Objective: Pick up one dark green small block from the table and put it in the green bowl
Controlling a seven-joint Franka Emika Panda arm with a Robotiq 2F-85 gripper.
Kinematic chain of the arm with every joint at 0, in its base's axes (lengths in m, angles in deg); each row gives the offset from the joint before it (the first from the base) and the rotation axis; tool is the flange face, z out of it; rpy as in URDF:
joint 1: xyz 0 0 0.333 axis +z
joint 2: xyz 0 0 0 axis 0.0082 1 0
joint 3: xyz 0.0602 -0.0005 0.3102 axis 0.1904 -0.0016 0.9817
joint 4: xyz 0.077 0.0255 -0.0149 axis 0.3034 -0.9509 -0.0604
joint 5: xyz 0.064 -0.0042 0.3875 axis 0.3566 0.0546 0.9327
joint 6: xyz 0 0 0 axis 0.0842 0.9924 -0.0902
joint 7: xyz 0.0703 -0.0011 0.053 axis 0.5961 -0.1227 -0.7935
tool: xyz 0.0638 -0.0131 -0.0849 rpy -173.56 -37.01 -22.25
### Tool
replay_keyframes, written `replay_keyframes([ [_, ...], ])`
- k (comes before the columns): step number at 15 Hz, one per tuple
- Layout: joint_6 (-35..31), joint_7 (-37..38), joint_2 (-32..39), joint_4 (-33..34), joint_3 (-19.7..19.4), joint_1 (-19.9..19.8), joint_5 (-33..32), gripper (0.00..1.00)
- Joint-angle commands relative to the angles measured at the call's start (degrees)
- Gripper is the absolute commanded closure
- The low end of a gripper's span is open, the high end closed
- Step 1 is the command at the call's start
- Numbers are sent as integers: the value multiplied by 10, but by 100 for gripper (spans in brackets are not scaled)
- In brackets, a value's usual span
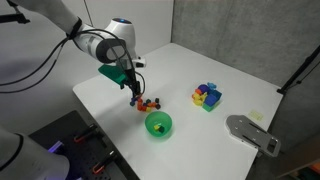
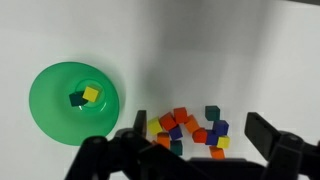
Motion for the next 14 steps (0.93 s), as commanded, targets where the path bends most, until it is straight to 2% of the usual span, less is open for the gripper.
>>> replay_keyframes([
  [1, -46, -15, 61, 25, 12, 6, 30, 0],
  [8, -121, 21, 198, 80, 26, 31, 4, 0],
  [14, -160, 81, 299, 137, -5, 90, -31, 0],
])
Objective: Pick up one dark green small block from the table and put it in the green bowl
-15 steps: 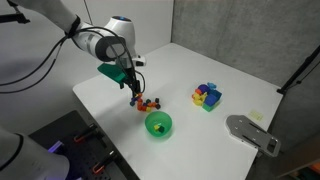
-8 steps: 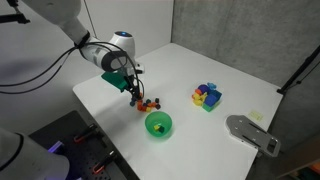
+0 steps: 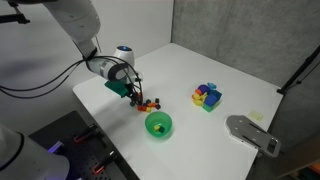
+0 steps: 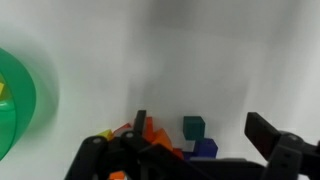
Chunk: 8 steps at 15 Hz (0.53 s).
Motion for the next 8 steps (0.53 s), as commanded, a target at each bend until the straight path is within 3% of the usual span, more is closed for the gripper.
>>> replay_keyframes([
  [1, -11, 62, 55, 49, -34, 50, -37, 0],
  [8, -14, 134, 116, 104, -77, 125, -61, 0],
])
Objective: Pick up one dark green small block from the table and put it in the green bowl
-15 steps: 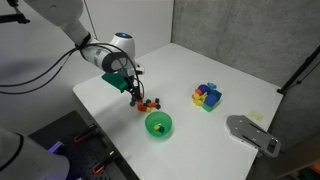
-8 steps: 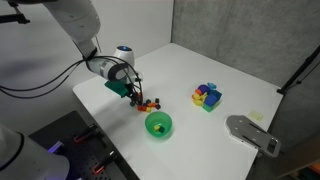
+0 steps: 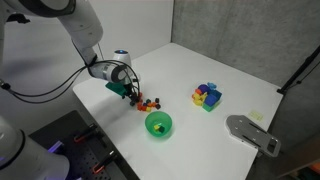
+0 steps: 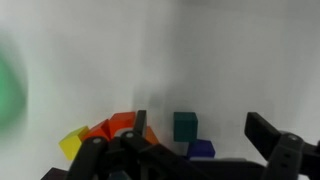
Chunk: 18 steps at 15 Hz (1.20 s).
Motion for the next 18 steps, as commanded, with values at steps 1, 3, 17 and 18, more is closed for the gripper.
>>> replay_keyframes([
  [1, -5, 34, 31, 30, -18, 24, -15, 0],
  [3, -7, 32, 42, 38, -20, 26, -14, 0],
  [17, -66, -4, 79, 53, 19, -27, 9, 68],
  [18, -63, -5, 72, 51, 18, -29, 9, 75],
])
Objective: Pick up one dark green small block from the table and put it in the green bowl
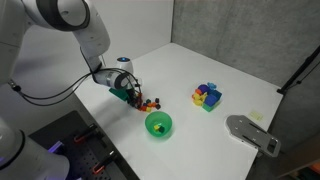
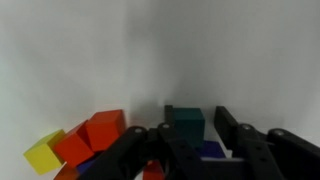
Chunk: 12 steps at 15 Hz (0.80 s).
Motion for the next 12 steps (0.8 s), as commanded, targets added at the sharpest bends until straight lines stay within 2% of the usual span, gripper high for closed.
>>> replay_keyframes([
  [1, 6, -17, -14, 2, 9, -19, 9, 84],
  [2, 13, -21, -23, 0, 12, -27, 11, 91],
  [3, 19, -25, -34, -3, 16, -35, 12, 94],
  [4, 25, -31, -44, -6, 22, -44, 14, 91],
  [7, 62, -38, -84, -14, 24, -62, 15, 91],
  [12, 129, -32, -147, -25, 0, -85, 5, 91],
])
